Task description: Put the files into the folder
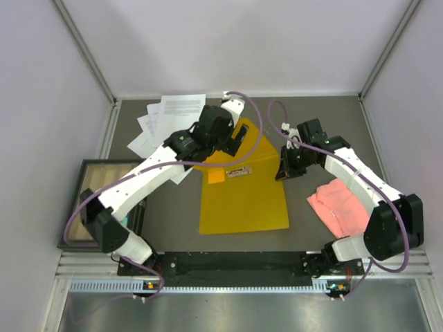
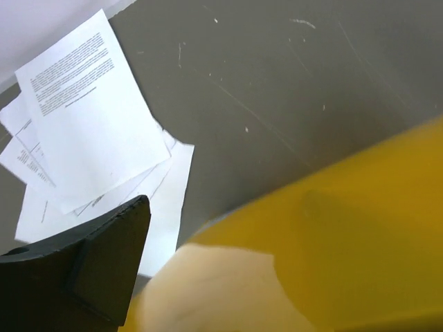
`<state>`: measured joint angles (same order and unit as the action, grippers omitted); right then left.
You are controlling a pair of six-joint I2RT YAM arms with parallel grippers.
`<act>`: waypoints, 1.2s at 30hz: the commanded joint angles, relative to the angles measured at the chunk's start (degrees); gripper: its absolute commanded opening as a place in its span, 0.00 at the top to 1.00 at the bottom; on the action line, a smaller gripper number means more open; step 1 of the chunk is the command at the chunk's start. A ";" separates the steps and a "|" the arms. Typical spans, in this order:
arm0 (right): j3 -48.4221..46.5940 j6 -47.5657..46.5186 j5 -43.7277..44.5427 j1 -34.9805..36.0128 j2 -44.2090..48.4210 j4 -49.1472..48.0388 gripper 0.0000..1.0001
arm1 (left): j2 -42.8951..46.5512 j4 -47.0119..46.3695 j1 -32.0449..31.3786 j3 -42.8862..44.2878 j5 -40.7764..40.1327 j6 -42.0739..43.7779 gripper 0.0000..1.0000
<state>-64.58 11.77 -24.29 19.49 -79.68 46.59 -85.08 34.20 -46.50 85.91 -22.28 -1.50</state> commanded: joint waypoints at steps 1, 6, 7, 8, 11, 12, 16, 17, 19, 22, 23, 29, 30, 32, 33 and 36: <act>2.52 -0.08 4.94 -0.24 -1.61 -4.92 1.00 | -6.58 -8.25 3.60 4.79 4.69 0.88 0.02; 3.93 1.68 10.74 -1.73 -4.51 -8.52 0.98 | -18.60 -7.74 5.45 14.80 5.23 2.81 0.02; 4.37 2.03 11.02 -2.51 -4.95 -9.49 0.96 | -20.20 -8.18 6.06 16.03 6.10 2.82 0.02; 5.50 3.16 10.76 -3.31 -5.48 -10.63 0.85 | -21.69 -10.09 7.12 17.70 7.16 3.08 0.02; 7.53 4.75 9.79 -7.26 -7.85 -15.82 0.60 | -27.32 -14.32 8.87 17.72 9.53 4.22 0.02; 7.71 4.84 11.18 -7.88 -8.47 -16.87 0.51 | -29.51 -17.46 9.41 17.19 10.32 4.40 0.02; 8.59 5.37 10.06 -9.38 -8.22 -20.39 0.24 | -34.27 -16.71 11.34 21.03 11.20 4.75 0.02; 8.59 5.80 9.19 -9.29 -6.73 -20.57 0.22 | -34.89 -15.57 12.30 22.62 12.17 4.75 0.02; 8.76 6.16 7.16 -9.29 -5.14 -20.05 0.18 | -36.47 -10.94 13.19 27.79 17.06 4.57 0.02; 9.29 6.86 7.77 -9.29 -2.07 -18.38 0.14 | -37.35 -7.31 13.98 30.98 19.82 4.05 0.02; 10.34 8.26 8.47 -9.29 -1.19 -17.77 0.13 | -37.27 -6.95 14.07 30.90 21.48 4.05 0.02; 14.73 15.46 14.53 -9.29 6.72 -15.92 0.01 | -38.84 -1.60 15.91 30.72 22.02 1.68 0.05; 15.09 15.82 15.84 -9.29 8.38 -14.96 0.01 | -39.28 -1.15 16.44 30.46 22.02 -0.15 0.06; 16.32 16.96 16.47 -9.38 9.36 -14.51 0.01 | -39.37 -0.01 18.28 29.06 23.43 -3.33 0.15; 16.76 17.41 16.38 -9.29 9.54 -13.99 0.01 | -39.20 0.43 18.98 28.44 22.99 -4.55 0.20; 18.87 19.07 15.34 -9.38 9.02 -14.33 0.01 | -36.40 -0.09 22.41 23.62 24.03 -11.40 0.40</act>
<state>-47.86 27.07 -9.89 10.11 -71.24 31.75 -124.05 31.90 -29.15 113.75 -0.21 -3.84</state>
